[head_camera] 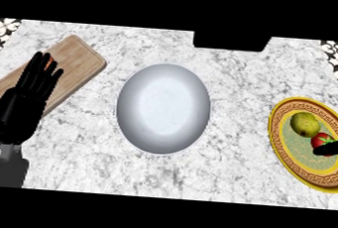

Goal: Pick the tomato from the plate and place it in the bowl

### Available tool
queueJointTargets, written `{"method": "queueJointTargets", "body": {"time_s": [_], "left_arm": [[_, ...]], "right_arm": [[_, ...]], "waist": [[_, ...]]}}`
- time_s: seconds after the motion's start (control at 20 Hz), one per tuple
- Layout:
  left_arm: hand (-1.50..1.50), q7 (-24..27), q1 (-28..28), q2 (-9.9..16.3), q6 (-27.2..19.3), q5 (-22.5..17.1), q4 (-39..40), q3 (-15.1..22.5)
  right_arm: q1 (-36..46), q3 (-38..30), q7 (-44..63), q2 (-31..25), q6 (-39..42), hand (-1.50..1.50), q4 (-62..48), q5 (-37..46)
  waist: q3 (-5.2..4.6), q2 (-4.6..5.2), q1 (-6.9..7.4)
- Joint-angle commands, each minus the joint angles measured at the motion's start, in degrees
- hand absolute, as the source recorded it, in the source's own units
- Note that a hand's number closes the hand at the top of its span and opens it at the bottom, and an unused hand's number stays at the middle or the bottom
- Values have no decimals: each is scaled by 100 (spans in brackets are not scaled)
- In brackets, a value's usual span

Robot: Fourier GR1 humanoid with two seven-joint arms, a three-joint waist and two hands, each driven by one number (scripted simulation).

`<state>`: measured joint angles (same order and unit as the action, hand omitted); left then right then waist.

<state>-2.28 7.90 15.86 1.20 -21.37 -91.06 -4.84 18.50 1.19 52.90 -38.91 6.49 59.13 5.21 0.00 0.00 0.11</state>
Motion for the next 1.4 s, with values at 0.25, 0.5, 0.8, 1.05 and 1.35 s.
{"method": "queueJointTargets", "body": {"time_s": [0.25, 0.5, 0.8, 1.05, 1.35], "left_arm": [[0, 143, 70, -105, 373, 163, 385, -147], [0, -61, 214, -150, 211, 176, 253, -319], [0, -158, 86, -208, 234, 154, -42, -272], [0, -108, -214, -339, 237, 324, -263, -211], [0, -20, -160, -189, 493, 164, -57, -411]], "right_arm": [[506, -372, -341, 280, 433, -150, -999, 500], [142, -407, -565, 531, 316, -150, -1067, 738], [717, -74, -1440, 334, 796, 150, -1825, 1295], [1172, -206, -1970, 275, 713, 150, -2711, 1726], [1057, 492, -2161, 593, 1192, 150, -1314, 2011]], "waist": [[0, 8, 17], [-1, 2, -4], [2, 10, 40], [3, 13, 56], [-10, -42, 12]]}}
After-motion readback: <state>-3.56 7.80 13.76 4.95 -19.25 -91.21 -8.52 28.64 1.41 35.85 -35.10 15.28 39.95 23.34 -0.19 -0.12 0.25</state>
